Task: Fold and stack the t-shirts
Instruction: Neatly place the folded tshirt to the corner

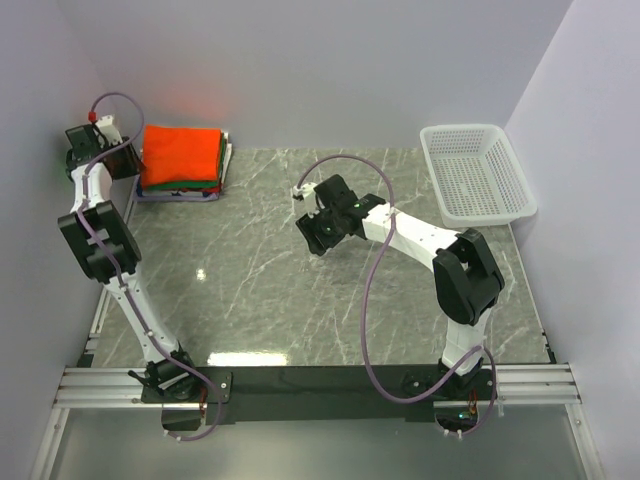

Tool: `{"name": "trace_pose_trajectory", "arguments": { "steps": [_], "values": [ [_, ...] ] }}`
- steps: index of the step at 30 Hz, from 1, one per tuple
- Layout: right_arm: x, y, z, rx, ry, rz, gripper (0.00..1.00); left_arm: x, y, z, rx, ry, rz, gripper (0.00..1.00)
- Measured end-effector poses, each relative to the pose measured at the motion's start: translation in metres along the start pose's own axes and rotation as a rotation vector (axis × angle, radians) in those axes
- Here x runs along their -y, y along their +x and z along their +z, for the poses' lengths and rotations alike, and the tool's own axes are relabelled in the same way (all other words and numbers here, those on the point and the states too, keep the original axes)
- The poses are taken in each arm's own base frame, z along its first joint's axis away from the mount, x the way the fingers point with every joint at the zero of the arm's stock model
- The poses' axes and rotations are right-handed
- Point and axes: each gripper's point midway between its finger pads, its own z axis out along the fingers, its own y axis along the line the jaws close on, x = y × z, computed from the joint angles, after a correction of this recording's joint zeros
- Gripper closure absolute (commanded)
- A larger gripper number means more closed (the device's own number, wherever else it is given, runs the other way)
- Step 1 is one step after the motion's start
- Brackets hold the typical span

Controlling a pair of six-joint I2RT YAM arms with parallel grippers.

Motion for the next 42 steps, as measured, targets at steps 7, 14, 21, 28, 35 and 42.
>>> {"name": "trace_pose_trajectory", "arguments": {
  "steps": [7, 14, 21, 28, 35, 42],
  "values": [
    [0.0, 0.0, 0.0, 0.0, -0.001, 0.0, 0.38, 0.013, -0.068, -0.017, 0.211, -0.027, 0.1, 0.58],
    [0.0, 0.001, 0.001, -0.003, -0.001, 0.001, 0.39, 0.055, -0.127, -0.024, 0.393, 0.146, 0.085, 0.64],
    [0.0, 0.003, 0.003, -0.009, -0.002, 0.003, 0.39, 0.058, -0.127, 0.013, 0.438, 0.26, -0.009, 0.64],
    [0.007, 0.014, 0.014, -0.052, 0.002, 0.021, 0.39, 0.035, -0.081, 0.071, 0.37, 0.239, -0.118, 0.62],
    [0.009, 0.021, 0.016, -0.08, 0.003, 0.03, 0.39, 0.016, -0.08, 0.088, 0.403, 0.169, -0.132, 0.59],
    [0.012, 0.023, 0.015, -0.087, 0.015, 0.031, 0.35, 0.008, -0.084, 0.086, 0.415, 0.117, -0.105, 0.1]
  ]
}}
